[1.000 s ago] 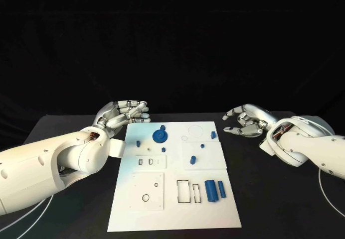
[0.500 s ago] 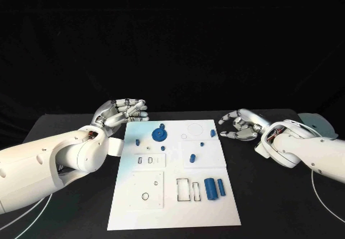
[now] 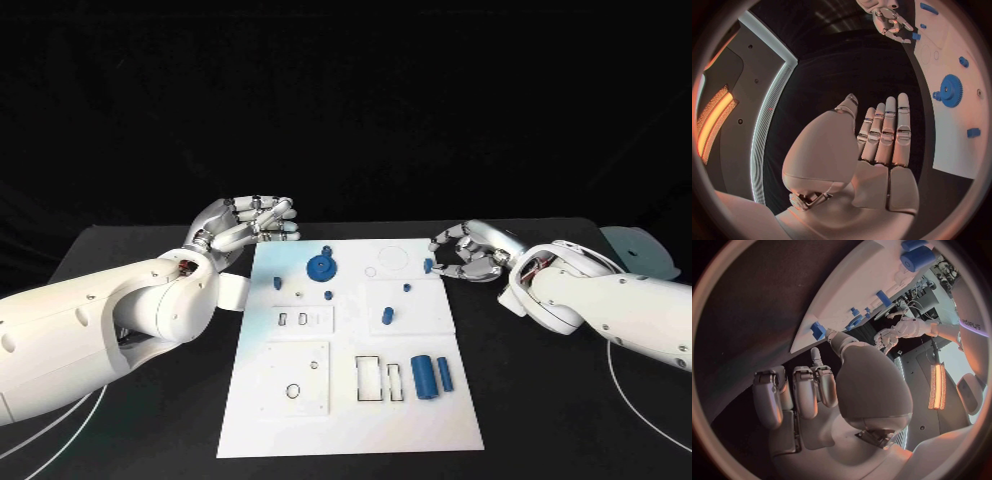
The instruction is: Assemble the parts on the task board
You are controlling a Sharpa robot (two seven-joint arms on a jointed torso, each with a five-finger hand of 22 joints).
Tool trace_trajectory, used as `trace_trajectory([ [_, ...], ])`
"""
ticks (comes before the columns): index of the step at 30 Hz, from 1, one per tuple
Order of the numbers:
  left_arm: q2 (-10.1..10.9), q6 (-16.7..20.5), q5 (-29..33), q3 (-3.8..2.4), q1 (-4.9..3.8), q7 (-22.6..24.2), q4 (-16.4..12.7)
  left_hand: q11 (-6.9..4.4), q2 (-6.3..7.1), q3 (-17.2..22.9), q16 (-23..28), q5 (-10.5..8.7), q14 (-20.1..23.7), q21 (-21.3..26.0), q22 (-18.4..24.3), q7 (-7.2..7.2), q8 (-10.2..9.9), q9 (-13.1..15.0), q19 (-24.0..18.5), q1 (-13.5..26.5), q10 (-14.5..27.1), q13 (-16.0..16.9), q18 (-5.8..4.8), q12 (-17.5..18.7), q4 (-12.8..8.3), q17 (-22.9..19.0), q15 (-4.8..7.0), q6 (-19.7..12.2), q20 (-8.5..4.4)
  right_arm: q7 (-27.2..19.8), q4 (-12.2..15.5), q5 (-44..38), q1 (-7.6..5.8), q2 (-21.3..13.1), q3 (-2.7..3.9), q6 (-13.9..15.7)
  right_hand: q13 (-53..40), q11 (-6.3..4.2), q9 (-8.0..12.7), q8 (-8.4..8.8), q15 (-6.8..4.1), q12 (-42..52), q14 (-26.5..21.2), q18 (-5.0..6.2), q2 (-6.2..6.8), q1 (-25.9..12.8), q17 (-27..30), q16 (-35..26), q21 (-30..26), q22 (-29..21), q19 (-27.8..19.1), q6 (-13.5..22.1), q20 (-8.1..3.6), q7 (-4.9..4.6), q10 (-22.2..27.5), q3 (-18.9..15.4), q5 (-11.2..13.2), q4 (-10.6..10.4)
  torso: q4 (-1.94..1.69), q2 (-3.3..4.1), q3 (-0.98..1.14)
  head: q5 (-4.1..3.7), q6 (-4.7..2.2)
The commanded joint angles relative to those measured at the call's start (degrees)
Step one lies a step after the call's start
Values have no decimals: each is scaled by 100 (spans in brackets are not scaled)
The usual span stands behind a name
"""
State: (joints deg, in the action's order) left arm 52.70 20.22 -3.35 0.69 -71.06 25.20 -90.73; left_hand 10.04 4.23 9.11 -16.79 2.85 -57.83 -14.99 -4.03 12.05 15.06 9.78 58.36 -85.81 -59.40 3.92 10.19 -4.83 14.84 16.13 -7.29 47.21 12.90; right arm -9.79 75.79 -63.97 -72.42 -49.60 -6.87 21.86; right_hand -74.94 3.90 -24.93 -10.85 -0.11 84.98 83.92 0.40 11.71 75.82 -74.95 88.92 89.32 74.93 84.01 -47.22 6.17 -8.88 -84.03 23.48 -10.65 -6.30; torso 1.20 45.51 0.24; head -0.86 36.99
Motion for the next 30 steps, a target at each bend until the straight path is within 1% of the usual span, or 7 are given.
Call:
trace_trajectory([
  [1, -10, -94, -30, -4, -2, 57, -5, -3, 4, 1, 27, 12, 20, 34, 4, 116, -31, -4, 46, -48, -29, 3, 36, 25, -14, 5, 13, -29, -10, 91, -29, -126, 12, 37, -2, -130, -1023, 26, -6, -22, 25, 27, 537, -26, -50, -8, -1182, 12, 24, 1471, 562, -38, 21, 2, -191, 26, -20, 6, -2, -1, -2, 5, 4],
  [5, -9, -88, -30, -4, -2, 51, -2, -3, 4, 1, 27, 12, 20, 34, 4, 116, -31, -4, 46, -48, -29, 3, 36, 25, -14, 5, 13, -29, -10, 120, -57, -155, 18, 78, -2, -145, -1030, 24, -10, -29, 20, 33, 536, -25, -62, -7, -1179, 11, 22, 1470, 561, -64, 19, 3, -197, 37, -20, 7, 8, -6, 0, 17, 12],
  [13, -12, -83, -30, -4, -2, 42, 0, -2, 2, 3, 29, 12, 19, 35, 3, 118, -31, -4, 48, -49, -31, 2, 36, 28, -11, 9, 13, -26, -10, 165, -114, -169, 24, 146, -2, -174, -1053, 24, -30, -70, 14, 57, 539, -30, -107, -21, -1193, 16, 37, 1483, 574, -211, 10, -1, -218, 83, -21, 7, 3, -4, 2, 7, 2],
  [16, -14, -83, -30, -4, -2, 36, 1, -2, 2, 3, 29, 12, 19, 35, 3, 118, -31, -4, 48, -49, -31, 2, 36, 28, -11, 9, 13, -26, -10, 176, -130, -191, 30, 172, -2, -206, -1059, 26, -34, -80, 14, 63, 539, -31, -117, -22, -1194, 16, 39, 1484, 575, -260, 9, -1, -224, 101, -21, 11, 2, -4, 2, 7, 17],
  [20, -20, -78, -31, -4, -2, 29, 6, -1, -2, 5, 30, 13, 19, 35, 3, 120, -31, -4, 49, -50, -32, 2, 36, 30, -10, 12, 13, -25, -11, 192, -149, -215, 44, 200, -2, -218, -1064, 26, -39, -93, 13, 68, 539, -29, -126, -22, -1195, 16, 34, 1480, 571, -309, 8, -2, -228, 117, -17, 17, 0, 1, 11, 46, 15],
  [25, -23, -76, -31, -4, -2, 2, 7, 1, -18, 14, 32, 13, 18, 36, 3, 124, -31, -4, 51, -51, -33, 1, 36, 34, -4, 17, 12, -23, -11, 209, -170, -224, 51, 216, -3, -200, -1072, 23, -48, -121, 8, 76, 539, -28, -161, -37, -1192, 15, 32, 1479, 570, -429, 4, 1, -235, 158, -9, 16, 0, -5, -1, 38, 36],
  [30, -21, -69, -31, -4, -2, -10, 12, 1, -25, 18, 33, 14, 18, 36, 3, 125, -31, -4, 52, -52, -34, 1, 36, 35, -2, 19, 12, -22, -11, 220, -176, -226, 53, 228, -3, -196, -1072, 23, -48, -121, 8, 76, 539, -28, -161, -37, -1192, 15, 32, 1479, 570, -429, 4, 1, -235, 158, -9, 16, 11, -5, 8, 48, 31],
])
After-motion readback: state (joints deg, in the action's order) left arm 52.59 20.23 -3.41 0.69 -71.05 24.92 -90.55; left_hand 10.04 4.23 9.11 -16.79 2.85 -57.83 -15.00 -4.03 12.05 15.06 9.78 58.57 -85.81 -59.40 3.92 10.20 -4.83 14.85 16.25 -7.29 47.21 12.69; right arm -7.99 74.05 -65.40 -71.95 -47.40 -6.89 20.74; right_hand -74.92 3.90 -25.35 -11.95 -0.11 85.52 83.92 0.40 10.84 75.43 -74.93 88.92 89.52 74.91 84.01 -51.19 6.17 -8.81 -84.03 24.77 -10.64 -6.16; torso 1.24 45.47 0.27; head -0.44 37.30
